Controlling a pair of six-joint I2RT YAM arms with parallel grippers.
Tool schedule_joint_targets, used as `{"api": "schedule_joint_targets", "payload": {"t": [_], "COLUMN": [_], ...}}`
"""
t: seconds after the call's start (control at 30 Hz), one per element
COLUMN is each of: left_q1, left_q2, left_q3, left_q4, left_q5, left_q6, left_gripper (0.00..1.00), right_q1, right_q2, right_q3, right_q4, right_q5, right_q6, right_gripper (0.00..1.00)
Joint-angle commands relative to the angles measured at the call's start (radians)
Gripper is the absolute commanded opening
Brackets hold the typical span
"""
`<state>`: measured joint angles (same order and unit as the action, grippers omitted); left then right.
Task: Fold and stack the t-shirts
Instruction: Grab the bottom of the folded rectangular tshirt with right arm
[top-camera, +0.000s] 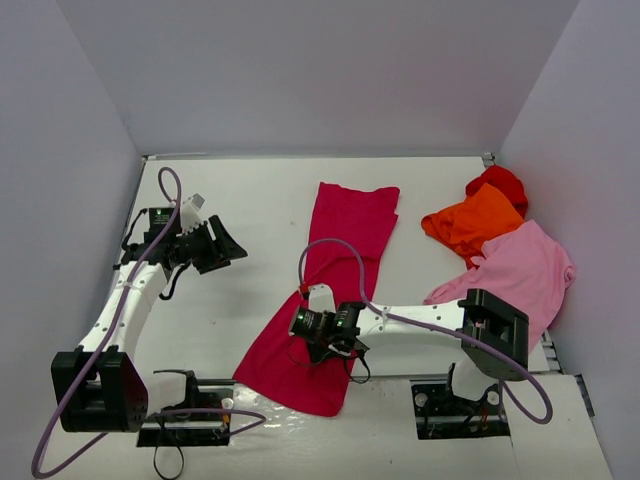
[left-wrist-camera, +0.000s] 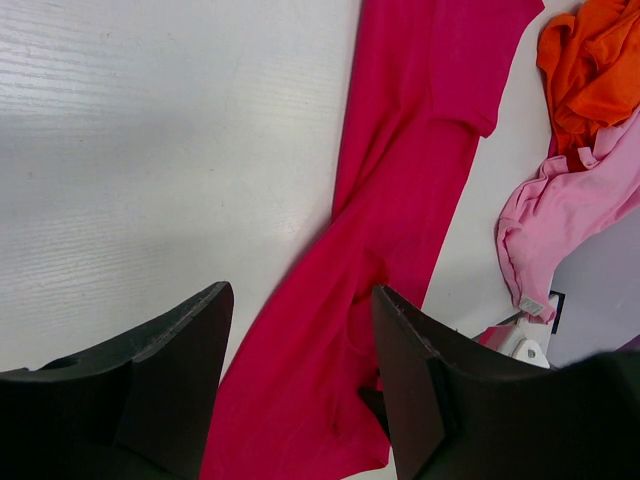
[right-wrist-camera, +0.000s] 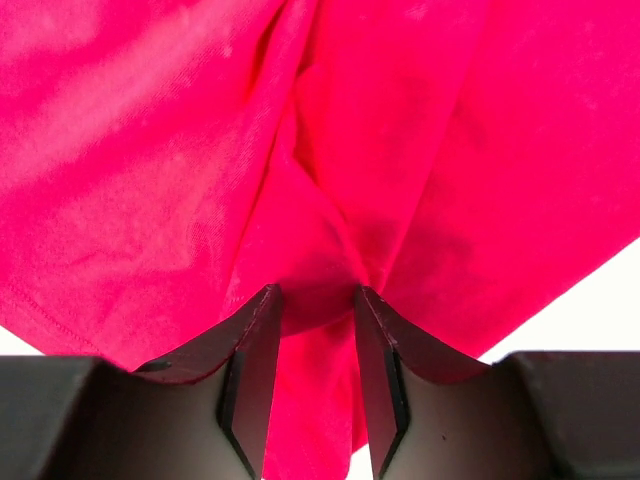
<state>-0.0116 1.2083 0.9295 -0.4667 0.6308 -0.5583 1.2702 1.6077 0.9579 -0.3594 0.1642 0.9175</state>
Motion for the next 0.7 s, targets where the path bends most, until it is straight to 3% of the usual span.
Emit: {"api": "schedule_joint_targets", "payload": {"t": [0.0, 0.07, 0.37, 0.67], "left_q1": [0.005, 0.005, 0.005, 0.006], "left_q2": [-0.026, -0.026, -0.029, -0.041], "left_q3": [0.059, 0.060, 0.055, 0.052], "left_q4": [0.031, 0.033, 0.031, 0.025], "left_q5": [0.010, 0.012, 0.009, 0.012], "left_q6": [0.006, 0.005, 0.005, 0.008], "left_gripper": [0.54, 0.54, 0.54, 0.54], "right_q1": [0.017, 0.017, 0.031, 0.118], "right_q2": [-0.025, -0.026, -0.009, 0.140], "right_q3": [0.007, 0.014, 0.084, 0.325], "right_q4": [-0.012, -0.013, -0.016, -0.018], "right_q5": [0.006, 0.008, 0.022, 0.003], "right_q6": [0.020, 0.014, -0.027, -0.123], "right_gripper": [0.13, 0.00, 0.00, 0.00]}}
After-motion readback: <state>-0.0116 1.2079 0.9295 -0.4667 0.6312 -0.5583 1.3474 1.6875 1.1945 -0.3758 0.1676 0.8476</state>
